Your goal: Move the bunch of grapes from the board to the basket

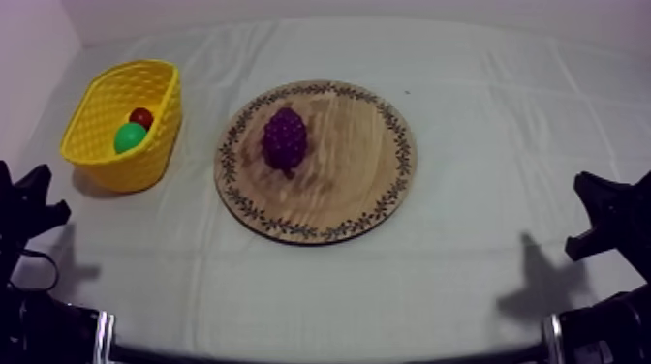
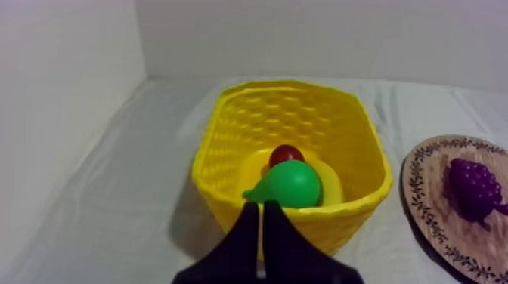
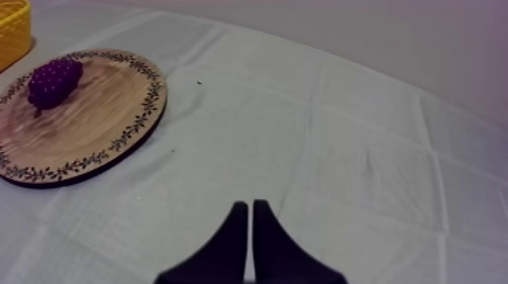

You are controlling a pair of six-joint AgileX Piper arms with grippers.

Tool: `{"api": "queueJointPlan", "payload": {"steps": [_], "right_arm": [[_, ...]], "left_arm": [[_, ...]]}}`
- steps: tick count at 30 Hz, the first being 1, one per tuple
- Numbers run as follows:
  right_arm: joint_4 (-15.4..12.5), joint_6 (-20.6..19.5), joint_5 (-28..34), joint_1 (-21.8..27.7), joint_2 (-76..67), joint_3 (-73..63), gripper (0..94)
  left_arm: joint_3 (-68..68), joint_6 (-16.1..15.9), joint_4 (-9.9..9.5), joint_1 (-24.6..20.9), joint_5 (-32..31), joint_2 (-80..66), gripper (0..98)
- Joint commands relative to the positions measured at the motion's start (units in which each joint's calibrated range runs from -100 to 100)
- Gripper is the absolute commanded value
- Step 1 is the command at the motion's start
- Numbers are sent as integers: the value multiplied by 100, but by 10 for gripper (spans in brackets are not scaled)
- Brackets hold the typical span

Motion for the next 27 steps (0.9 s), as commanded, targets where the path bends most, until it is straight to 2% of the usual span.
{"api": "queueJointPlan", "payload": {"steps": [1, 5, 8, 13, 17, 21, 27], "right_arm": [[1, 0, 0, 2, -1, -3, 4], [1, 0, 0, 2, -1, -3, 4], [1, 0, 0, 2, -1, -3, 4], [1, 0, 0, 2, -1, -3, 4], [1, 1, 0, 2, -1, -3, 4], [1, 0, 0, 2, -1, -3, 4], [1, 0, 0, 2, -1, -3, 4]], "left_arm": [[-99, 65, -65, 28, -147, 171, 0], [-600, 165, -121, 85, -238, 683, 0], [-1197, 231, -133, 143, -78, 1192, 0], [-2455, 302, -138, 323, 639, 2112, 0], [-3521, 394, -222, 590, 1419, 2814, 0], [-4491, 655, -436, 1016, 2095, 3491, 0], [-5474, 1334, -985, 1833, 2694, 4453, 0]]}}
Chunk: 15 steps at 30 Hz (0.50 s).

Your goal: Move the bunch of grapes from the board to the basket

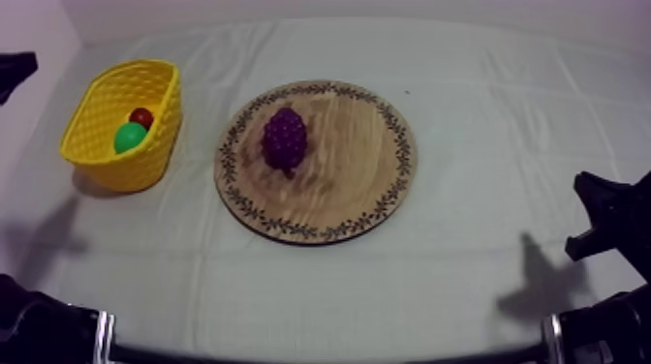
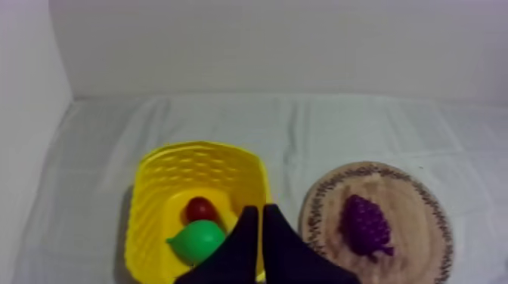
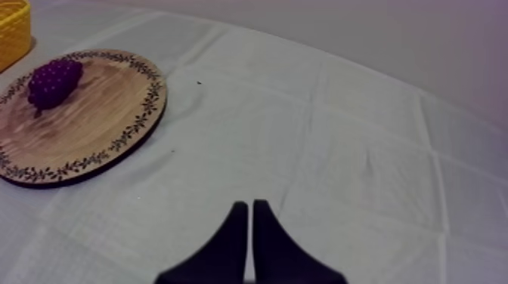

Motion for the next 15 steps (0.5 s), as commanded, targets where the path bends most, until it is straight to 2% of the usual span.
{"api": "queueJointPlan", "payload": {"steps": [1, 15], "right_arm": [[1, 4, 0, 2, -1, -3, 4], [1, 2, 0, 2, -1, -3, 4]], "left_arm": [[-588, 374, -191, 449, 165, 549, 0], [-2089, 997, -311, 1240, 774, 2497, 0]]}}
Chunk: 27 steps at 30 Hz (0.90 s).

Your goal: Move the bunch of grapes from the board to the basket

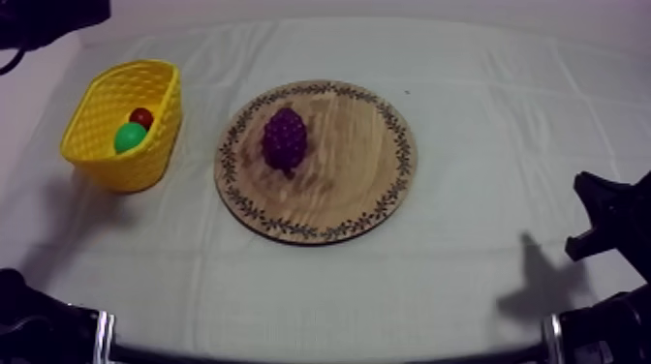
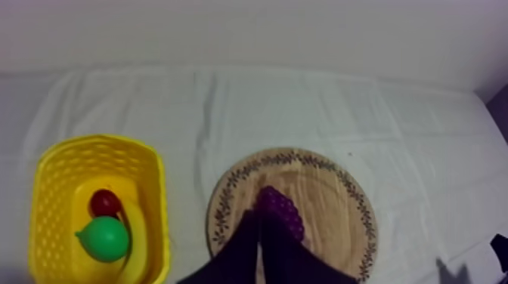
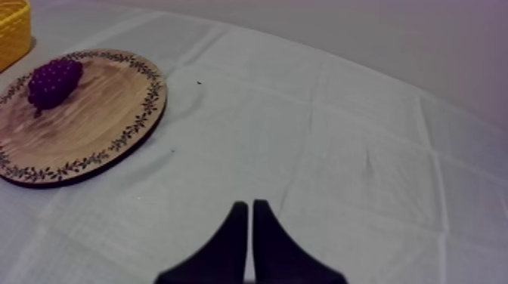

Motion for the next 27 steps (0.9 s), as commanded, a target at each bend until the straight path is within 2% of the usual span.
{"api": "queueJointPlan", "payload": {"steps": [1, 14, 23, 27], "right_arm": [[1, 2, 0, 2, -1, -3, 4], [1, 2, 0, 2, -1, -3, 4], [1, 2, 0, 2, -1, -3, 4], [1, 2, 0, 2, -1, -3, 4]], "left_arm": [[-295, 108, -25, 145, 123, 454, 0], [-1270, 698, -178, 439, 264, 2544, 0], [-2367, 1033, -209, 587, 870, 3749, 0], [-2583, 1086, -186, 623, 981, 4017, 0]]}}
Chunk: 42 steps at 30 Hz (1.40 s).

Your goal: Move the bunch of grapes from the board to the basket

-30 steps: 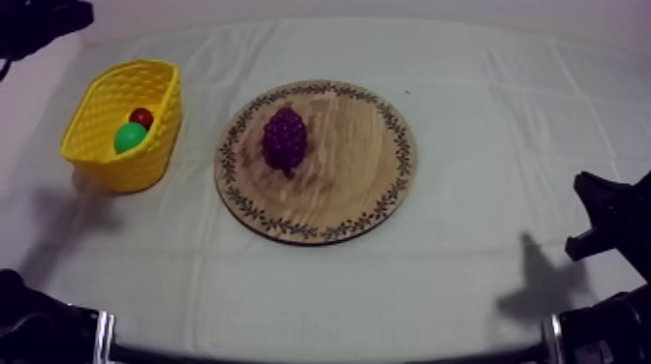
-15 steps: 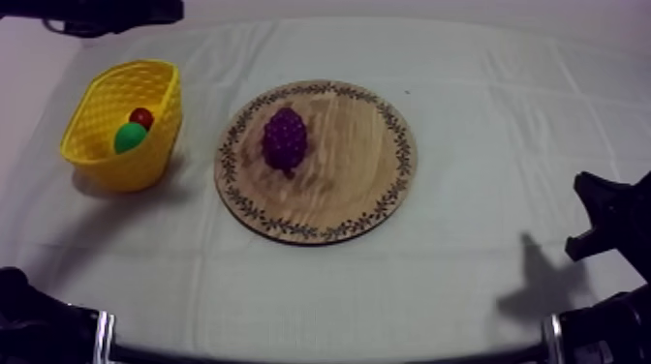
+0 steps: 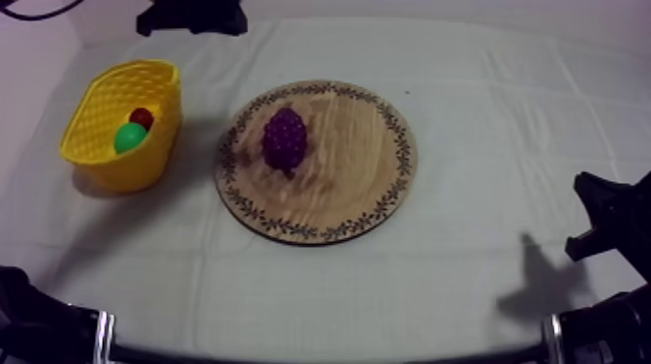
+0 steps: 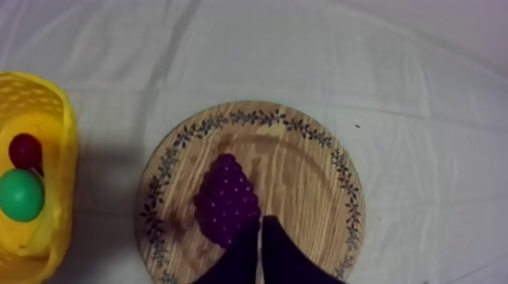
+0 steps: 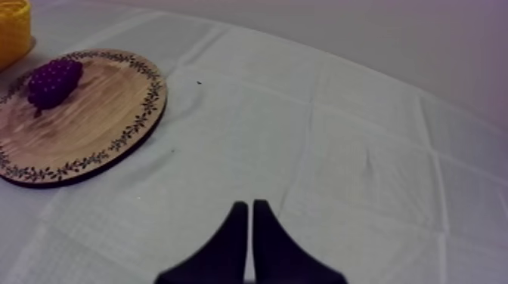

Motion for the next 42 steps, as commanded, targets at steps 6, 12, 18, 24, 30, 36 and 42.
{"api": "queueJointPlan", "payload": {"steps": [6, 12, 18, 24, 30, 36, 42], "right_arm": [[1, 2, 0, 2, -1, -3, 4], [1, 2, 0, 2, -1, -3, 4], [1, 2, 0, 2, -1, -3, 4], [1, 2, 0, 2, -1, -3, 4], [1, 2, 0, 2, -1, -3, 4], [1, 2, 0, 2, -1, -3, 4], [1, 2, 0, 2, -1, -3, 4]], "left_arm": [[-32, 2, 33, 28, -17, 193, 152], [77, -52, 281, -15, 193, 164, 613], [227, -179, 447, -62, 388, 123, 897], [256, -214, 541, -108, 499, 119, 955], [332, -155, 623, -108, 526, 285, 963], [442, -42, 703, -101, 341, 764, 965], [475, 55, 725, -121, 36, 1436, 965]]}}
